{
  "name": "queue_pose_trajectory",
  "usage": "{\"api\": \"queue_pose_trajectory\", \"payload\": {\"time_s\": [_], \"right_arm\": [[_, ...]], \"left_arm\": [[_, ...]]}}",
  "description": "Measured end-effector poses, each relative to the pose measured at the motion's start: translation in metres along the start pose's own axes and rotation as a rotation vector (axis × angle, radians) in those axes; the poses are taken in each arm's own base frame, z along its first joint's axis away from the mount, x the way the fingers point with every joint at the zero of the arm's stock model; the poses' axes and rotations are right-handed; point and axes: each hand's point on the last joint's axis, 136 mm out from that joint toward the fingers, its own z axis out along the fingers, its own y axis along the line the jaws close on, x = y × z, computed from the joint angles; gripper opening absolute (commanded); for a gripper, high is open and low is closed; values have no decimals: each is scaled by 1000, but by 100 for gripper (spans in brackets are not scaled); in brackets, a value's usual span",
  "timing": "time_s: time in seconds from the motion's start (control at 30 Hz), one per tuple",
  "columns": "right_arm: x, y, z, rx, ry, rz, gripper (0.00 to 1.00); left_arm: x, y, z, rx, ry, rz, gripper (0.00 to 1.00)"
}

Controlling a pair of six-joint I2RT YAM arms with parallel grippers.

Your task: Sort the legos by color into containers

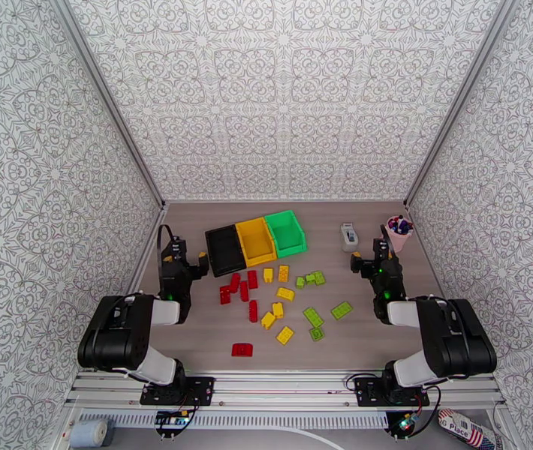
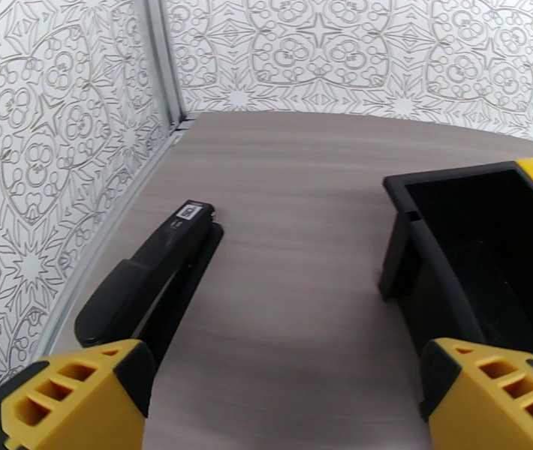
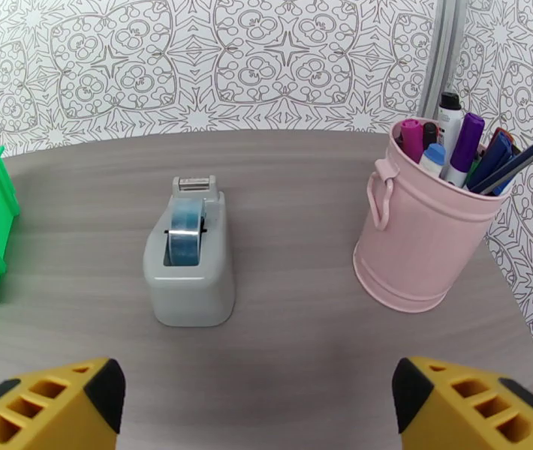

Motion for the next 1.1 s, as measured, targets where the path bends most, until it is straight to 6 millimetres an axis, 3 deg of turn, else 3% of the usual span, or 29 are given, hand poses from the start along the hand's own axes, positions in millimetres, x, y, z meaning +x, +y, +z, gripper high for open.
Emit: {"api": "queue_pose_trajectory", "payload": {"time_s": [1.1], "right_arm": [[1,1,0,-6,6,-4,99]], "left_arm": [[4,1,0,34,34,-6,99]]}}
